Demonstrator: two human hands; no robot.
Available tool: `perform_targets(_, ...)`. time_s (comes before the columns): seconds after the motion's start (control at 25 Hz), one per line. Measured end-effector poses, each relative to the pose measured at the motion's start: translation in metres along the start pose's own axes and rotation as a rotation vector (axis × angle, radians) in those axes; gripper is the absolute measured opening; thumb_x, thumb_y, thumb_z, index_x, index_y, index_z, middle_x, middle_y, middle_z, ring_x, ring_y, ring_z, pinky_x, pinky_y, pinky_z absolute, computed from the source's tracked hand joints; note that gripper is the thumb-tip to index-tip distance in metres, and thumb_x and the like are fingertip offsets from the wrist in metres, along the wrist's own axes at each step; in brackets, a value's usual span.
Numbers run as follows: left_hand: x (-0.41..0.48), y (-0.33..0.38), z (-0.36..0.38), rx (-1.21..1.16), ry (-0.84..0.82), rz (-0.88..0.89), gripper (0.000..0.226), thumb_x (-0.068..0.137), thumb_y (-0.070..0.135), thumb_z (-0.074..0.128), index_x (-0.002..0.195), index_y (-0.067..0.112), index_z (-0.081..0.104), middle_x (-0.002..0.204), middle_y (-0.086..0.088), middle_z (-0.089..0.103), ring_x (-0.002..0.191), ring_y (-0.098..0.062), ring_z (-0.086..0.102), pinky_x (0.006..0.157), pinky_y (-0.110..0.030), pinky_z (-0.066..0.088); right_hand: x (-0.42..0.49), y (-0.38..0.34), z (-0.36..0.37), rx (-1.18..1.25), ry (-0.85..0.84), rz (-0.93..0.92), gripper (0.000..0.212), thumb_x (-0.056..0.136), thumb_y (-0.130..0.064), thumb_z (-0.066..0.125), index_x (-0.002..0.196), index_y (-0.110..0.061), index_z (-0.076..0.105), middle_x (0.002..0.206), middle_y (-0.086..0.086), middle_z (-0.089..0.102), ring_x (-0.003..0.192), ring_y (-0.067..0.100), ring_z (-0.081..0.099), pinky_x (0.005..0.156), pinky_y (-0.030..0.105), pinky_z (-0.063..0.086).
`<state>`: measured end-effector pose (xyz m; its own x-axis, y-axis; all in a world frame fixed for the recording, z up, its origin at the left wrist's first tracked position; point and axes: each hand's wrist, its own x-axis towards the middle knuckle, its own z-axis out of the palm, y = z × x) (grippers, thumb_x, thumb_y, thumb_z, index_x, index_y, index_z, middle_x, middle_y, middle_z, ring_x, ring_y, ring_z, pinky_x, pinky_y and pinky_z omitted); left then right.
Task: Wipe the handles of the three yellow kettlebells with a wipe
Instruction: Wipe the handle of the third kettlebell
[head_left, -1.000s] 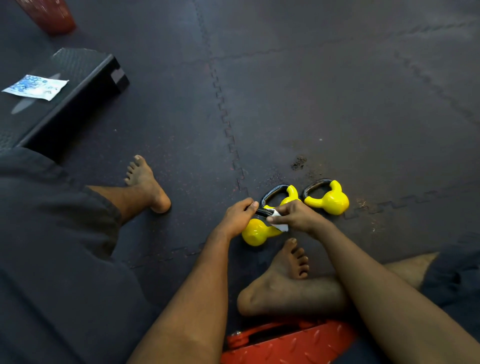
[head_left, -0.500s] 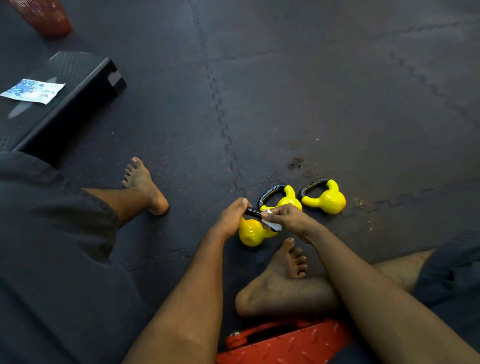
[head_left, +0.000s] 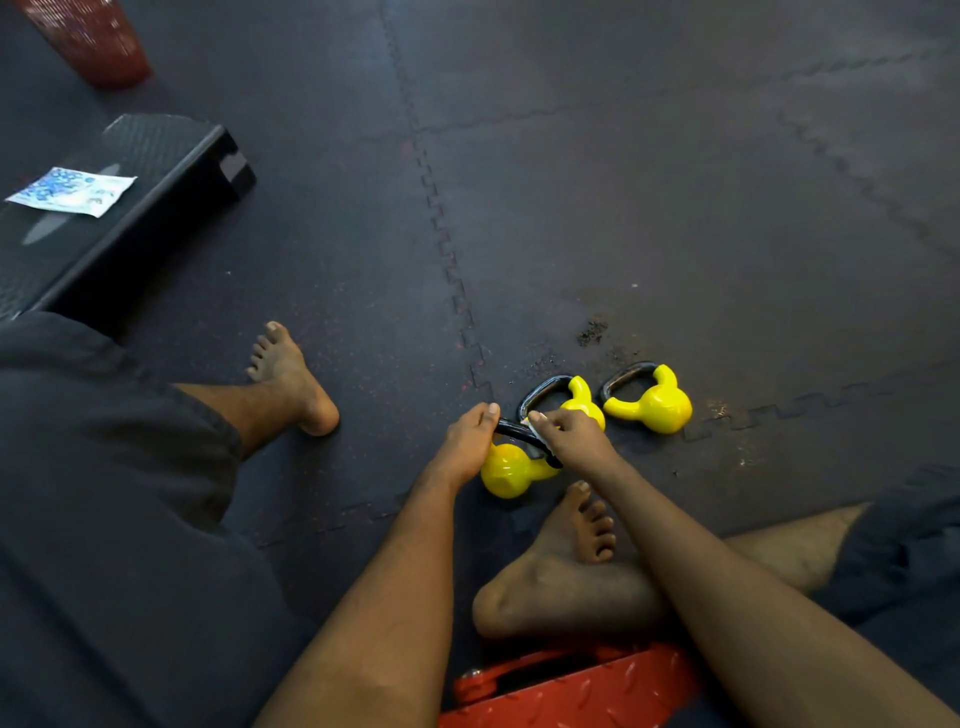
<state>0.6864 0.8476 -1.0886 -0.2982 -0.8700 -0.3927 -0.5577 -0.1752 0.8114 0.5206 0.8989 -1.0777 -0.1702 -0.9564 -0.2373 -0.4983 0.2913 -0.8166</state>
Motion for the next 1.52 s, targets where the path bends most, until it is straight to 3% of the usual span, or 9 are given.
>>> perform_targets(0.12,0.003,-0.001,0.003,-0.032,0.042,-0.029,0.038,0.102,0.042,0.033,0.09,0.014,0.056,0.091,-0.011,0.064,0.083,-0.02,0.058,0.072,-0.031,0.04,-0.004,0.001,0.01,-0.022,0.171,-0.165,0.027,0.09,-0.036,0.058,0.092,-0.013,0.073,0.076,-0.004,0.068,0.07,0.008,0.06,0.064,0.024,0.044)
perform_targets(0.28,0.005,0.0,0.005,-0.045,0.053,-0.053,0.044,0.101,0.046,0.031,0.096,0.012,0.057,0.092,-0.013,0.065,0.082,-0.019,0.059,0.07,-0.03,0.04,-0.013,0.001,0.01,-0.012,0.345,-0.116,0.014,0.088,-0.023,0.066,0.097,-0.019,0.074,0.078,-0.007,0.072,0.072,0.002,0.063,0.065,0.009,0.044)
perform_targets(0.48,0.003,0.004,0.013,-0.034,0.03,0.008,0.042,0.102,0.044,0.03,0.092,0.014,0.058,0.089,-0.011,0.063,0.081,-0.018,0.055,0.072,-0.032,0.04,-0.019,-0.008,0.024,-0.155,0.404,-0.32,0.015,0.088,-0.018,0.064,0.1,-0.013,0.072,0.091,0.002,0.073,0.085,0.016,0.067,0.077,0.03,0.053)
perform_targets(0.64,-0.001,0.008,0.016,-0.012,0.028,0.03,0.04,0.103,0.041,0.029,0.083,0.015,0.052,0.082,-0.007,0.058,0.07,-0.012,0.049,0.061,-0.028,0.034,-0.014,-0.003,0.01,-0.09,0.509,-0.013,0.014,0.089,-0.024,0.062,0.094,-0.019,0.073,0.081,0.002,0.073,0.078,0.021,0.066,0.068,0.031,0.05)
perform_targets(0.8,-0.001,0.005,0.015,-0.06,0.033,0.04,0.037,0.104,0.038,0.029,0.078,0.021,0.049,0.079,-0.001,0.055,0.071,-0.01,0.049,0.061,-0.025,0.036,-0.015,-0.009,0.02,-0.143,0.393,-0.256,0.013,0.089,-0.019,0.061,0.097,-0.016,0.072,0.086,0.0,0.072,0.08,0.016,0.065,0.073,0.032,0.053)
perform_targets(0.96,-0.007,0.0,0.012,-0.124,-0.009,0.013,0.04,0.105,0.035,0.029,0.084,0.012,0.055,0.084,-0.003,0.058,0.072,-0.009,0.046,0.07,-0.029,0.035,-0.008,0.0,0.016,-0.101,0.484,-0.045,0.015,0.09,-0.027,0.058,0.086,-0.017,0.069,0.074,0.001,0.069,0.07,0.019,0.062,0.063,0.035,0.05)
perform_targets(1.12,-0.007,-0.005,0.005,-0.11,-0.048,-0.012,0.02,0.102,0.035,0.035,0.098,0.017,0.045,0.095,-0.006,0.069,0.082,-0.011,0.05,0.078,-0.035,0.04,-0.008,-0.006,0.02,-0.254,0.47,-0.197,0.012,0.088,-0.02,0.06,0.081,-0.013,0.066,0.075,0.004,0.066,0.074,0.021,0.059,0.065,0.037,0.046)
perform_targets(1.36,-0.011,-0.001,0.002,-0.129,-0.024,-0.054,0.021,0.1,0.033,0.044,0.08,0.027,0.04,0.09,-0.004,0.058,0.079,-0.012,0.047,0.071,-0.033,0.04,-0.003,-0.002,0.016,-0.159,0.469,-0.055,0.014,0.088,-0.018,0.057,0.077,-0.013,0.061,0.072,0.006,0.063,0.07,0.024,0.056,0.059,0.033,0.041)
perform_targets(1.52,-0.013,0.004,0.003,-0.084,-0.035,-0.047,0.02,0.1,0.031,0.043,0.082,0.023,0.04,0.08,0.004,0.049,0.073,-0.009,0.042,0.062,-0.028,0.034,0.008,-0.005,0.012,-0.249,0.289,-0.049,0.017,0.089,-0.015,0.052,0.074,-0.01,0.059,0.07,0.012,0.062,0.071,0.03,0.055,0.059,0.036,0.039)
